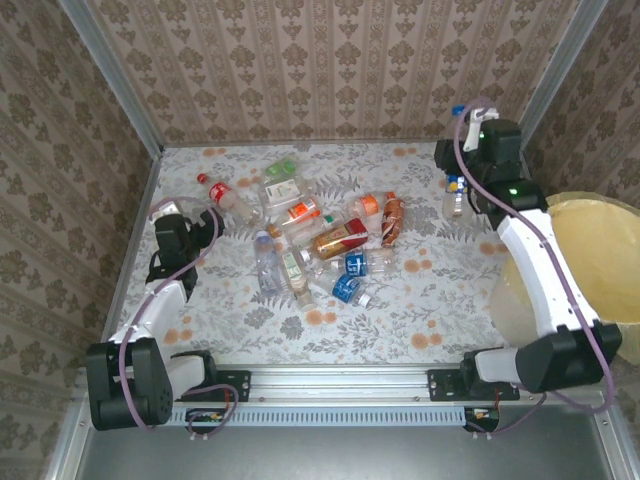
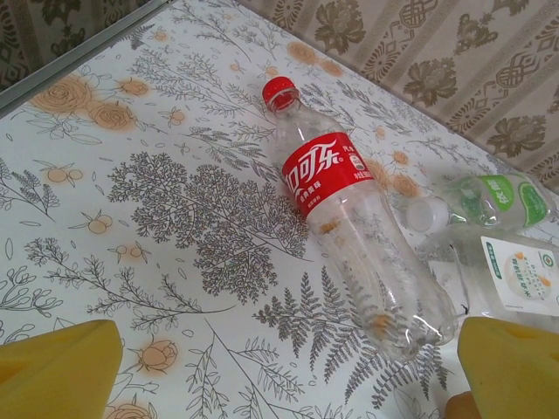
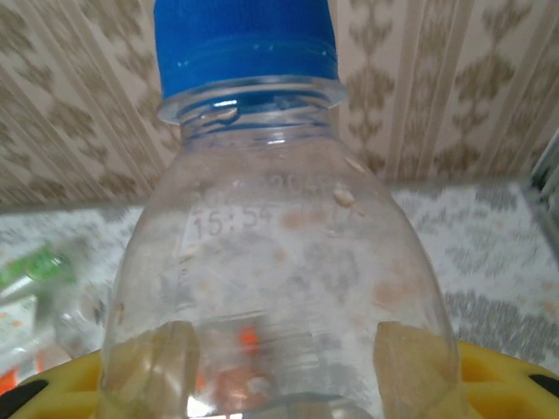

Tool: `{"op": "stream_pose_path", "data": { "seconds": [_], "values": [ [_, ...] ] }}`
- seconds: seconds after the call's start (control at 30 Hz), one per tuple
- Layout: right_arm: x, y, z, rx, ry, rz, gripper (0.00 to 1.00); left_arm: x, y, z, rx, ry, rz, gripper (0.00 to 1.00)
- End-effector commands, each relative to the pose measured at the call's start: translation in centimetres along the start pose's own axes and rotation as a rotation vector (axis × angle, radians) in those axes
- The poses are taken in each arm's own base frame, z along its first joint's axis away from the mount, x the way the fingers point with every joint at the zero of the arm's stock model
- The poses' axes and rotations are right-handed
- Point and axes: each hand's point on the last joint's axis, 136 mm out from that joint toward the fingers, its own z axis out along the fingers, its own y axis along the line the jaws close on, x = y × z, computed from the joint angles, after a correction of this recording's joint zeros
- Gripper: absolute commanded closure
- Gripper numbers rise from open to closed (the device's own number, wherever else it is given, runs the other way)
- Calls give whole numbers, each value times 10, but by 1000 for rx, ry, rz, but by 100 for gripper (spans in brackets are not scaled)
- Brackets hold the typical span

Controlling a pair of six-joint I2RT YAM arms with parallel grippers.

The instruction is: Put the plastic bottles in the bin

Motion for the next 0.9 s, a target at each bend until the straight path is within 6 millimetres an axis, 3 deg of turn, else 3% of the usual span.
{"op": "stream_pose_path", "data": {
  "seconds": [0.0,0.2,0.33,0.47,0.67,0.77,0.87],
  "values": [
    [-40,-6,-56,40,-100,-32,50,-10,-10,2,36,-25,-22,0],
    [-84,-47,-128,284,-217,-94,49,-6,-11,7,46,-12,-39,0],
    [-89,-88,-160,461,-244,-85,49,-7,-15,9,56,-6,-35,0],
    [-73,-119,-172,536,-236,-29,49,-10,-19,11,65,-1,-29,0],
    [-28,-177,-189,780,-180,29,49,-15,-28,11,80,13,-14,0],
    [-2,-192,-181,798,-183,78,49,-18,-31,12,87,13,-9,0],
    [14,-191,-159,731,-168,83,48,-17,-36,13,101,23,-12,0]
  ]
}}
